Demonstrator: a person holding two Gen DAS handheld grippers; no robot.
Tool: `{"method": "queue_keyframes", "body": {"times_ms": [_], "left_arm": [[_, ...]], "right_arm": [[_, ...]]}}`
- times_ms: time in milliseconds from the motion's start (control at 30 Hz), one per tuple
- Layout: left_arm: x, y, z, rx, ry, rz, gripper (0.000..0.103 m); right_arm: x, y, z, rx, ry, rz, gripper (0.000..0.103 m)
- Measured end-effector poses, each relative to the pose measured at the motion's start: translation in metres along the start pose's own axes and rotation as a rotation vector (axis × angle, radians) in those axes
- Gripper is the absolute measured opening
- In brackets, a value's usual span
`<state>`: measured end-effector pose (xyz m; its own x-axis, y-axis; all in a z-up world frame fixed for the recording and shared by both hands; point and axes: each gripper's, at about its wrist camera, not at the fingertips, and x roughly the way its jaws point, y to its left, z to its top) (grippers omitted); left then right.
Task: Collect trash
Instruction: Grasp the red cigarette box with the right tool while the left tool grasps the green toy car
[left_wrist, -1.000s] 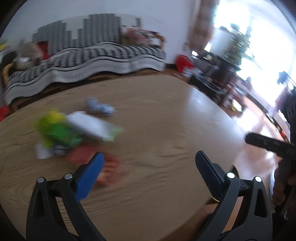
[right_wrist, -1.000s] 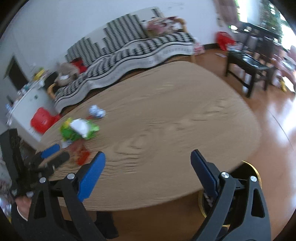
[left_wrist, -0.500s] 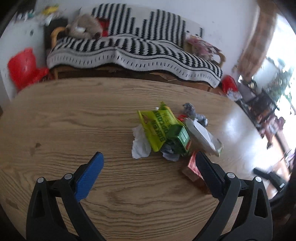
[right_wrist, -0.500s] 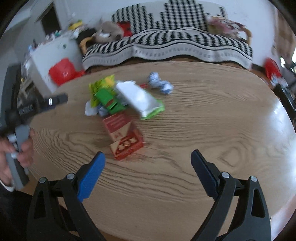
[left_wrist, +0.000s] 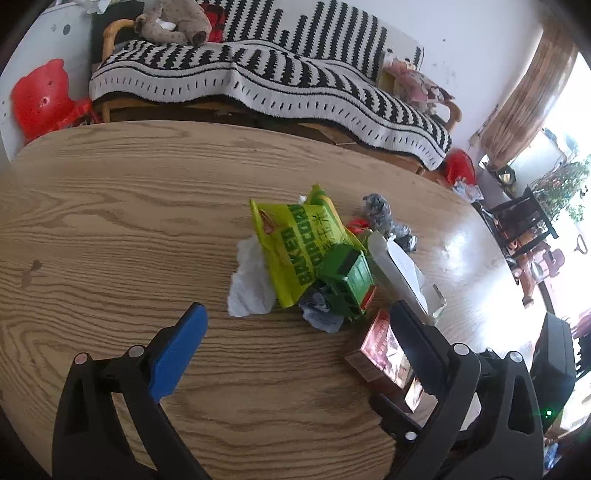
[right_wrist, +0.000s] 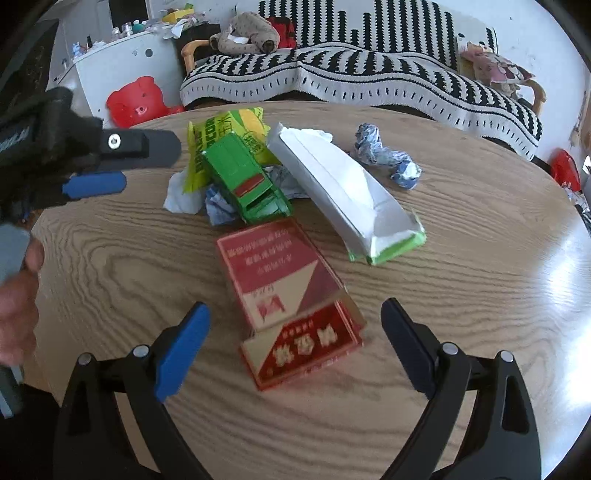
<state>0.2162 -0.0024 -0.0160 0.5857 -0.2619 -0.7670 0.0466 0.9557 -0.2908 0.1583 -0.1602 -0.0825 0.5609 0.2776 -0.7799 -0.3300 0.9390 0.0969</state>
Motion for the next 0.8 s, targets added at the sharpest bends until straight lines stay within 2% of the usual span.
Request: {"method": "queue_keyframes", "body": {"times_ms": [67, 167, 300, 467, 567, 633, 700, 733, 800], "left_arm": [[0.006, -0.006, -0.001, 0.005, 0.002, 0.014, 0.096], [0.014, -0.015, -0.003, 0.012, 0.010, 0.030, 0.096], [0.021, -0.025, -0.004, 0.027, -0.003, 0.052, 0.096], [0.029, -0.037, -0.003, 0.030, -0.021, 0.081, 0.095], [0.034, -0.043, -0.002, 0.040, -0.039, 0.106, 0.083], [0.038, -0.044, 0.000, 0.035, -0.034, 0.103, 0.068], [0.043, -0.044, 0.000, 0.018, -0.027, 0.101, 0.058], [0.043, -0.043, 0.000, 0.014, -0.030, 0.098, 0.049], [0.038, -0.046, 0.000, 0.007, -0.035, 0.087, 0.040]], "right_arm": [[0.003, -0.002, 0.002, 0.005, -0.001, 0.010, 0.090], [0.006, -0.008, 0.002, 0.028, 0.006, 0.033, 0.066], [-0.002, -0.015, -0.002, 0.036, 0.001, 0.048, 0.060], [-0.021, -0.016, -0.012, 0.006, 0.000, 0.042, 0.059], [-0.036, -0.017, -0.018, 0.005, -0.014, 0.039, 0.059], [-0.047, -0.021, -0.021, 0.013, -0.025, 0.040, 0.059], [-0.057, -0.026, -0.024, 0.022, -0.034, 0.041, 0.059], [-0.063, -0.030, -0.026, 0.026, -0.040, 0.040, 0.059], [-0.074, -0.035, -0.030, 0.033, -0.050, 0.033, 0.059]]}}
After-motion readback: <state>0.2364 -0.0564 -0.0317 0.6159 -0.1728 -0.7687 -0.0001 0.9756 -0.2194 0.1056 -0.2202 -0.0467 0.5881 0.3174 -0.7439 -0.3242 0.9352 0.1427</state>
